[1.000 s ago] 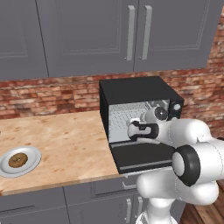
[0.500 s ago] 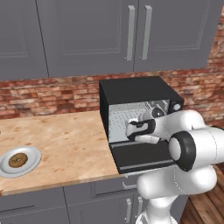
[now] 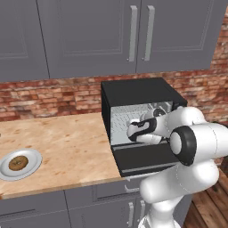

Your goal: Pick up the bagel from the plate, place it on the toaster oven rack, close the door, and set the timer.

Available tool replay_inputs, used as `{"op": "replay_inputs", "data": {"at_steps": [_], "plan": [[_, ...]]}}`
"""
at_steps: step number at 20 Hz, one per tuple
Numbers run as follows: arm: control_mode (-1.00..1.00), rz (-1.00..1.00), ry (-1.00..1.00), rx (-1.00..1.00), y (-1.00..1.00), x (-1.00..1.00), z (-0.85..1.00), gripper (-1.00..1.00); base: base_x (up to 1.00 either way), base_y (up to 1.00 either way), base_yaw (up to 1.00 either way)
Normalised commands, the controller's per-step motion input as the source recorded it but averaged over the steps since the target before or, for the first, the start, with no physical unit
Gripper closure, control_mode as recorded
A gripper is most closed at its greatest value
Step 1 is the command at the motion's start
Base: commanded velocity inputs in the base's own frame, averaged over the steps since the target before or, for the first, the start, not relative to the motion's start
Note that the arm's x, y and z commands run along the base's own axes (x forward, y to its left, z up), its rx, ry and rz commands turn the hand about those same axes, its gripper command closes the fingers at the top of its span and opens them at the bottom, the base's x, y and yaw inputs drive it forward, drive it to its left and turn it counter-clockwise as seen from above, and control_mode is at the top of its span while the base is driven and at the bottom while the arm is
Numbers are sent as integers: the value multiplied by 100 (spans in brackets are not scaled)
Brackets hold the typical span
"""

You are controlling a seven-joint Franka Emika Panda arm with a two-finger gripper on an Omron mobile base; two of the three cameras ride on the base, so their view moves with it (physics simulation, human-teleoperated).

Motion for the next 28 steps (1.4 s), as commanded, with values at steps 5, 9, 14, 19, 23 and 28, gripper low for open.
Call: {"op": "replay_inputs", "data": {"at_steps": [5, 9, 14, 19, 23, 28], "plan": [[-100, -2, 6, -1, 0, -1, -32, -100, 0, 0, 0], [-100, -4, 17, 0, 0, -15, -32, -100, 0, 0, 0], [-100, -4, 23, 0, 0, -39, -40, -100, 0, 0, 0], [-100, -3, 31, 0, 0, -62, -61, -100, 0, 0, 0], [-100, -1, 34, 0, 0, -75, -74, -100, 0, 0, 0], [-100, 0, 20, 0, 0, -97, -87, -100, 0, 0, 0]]}}
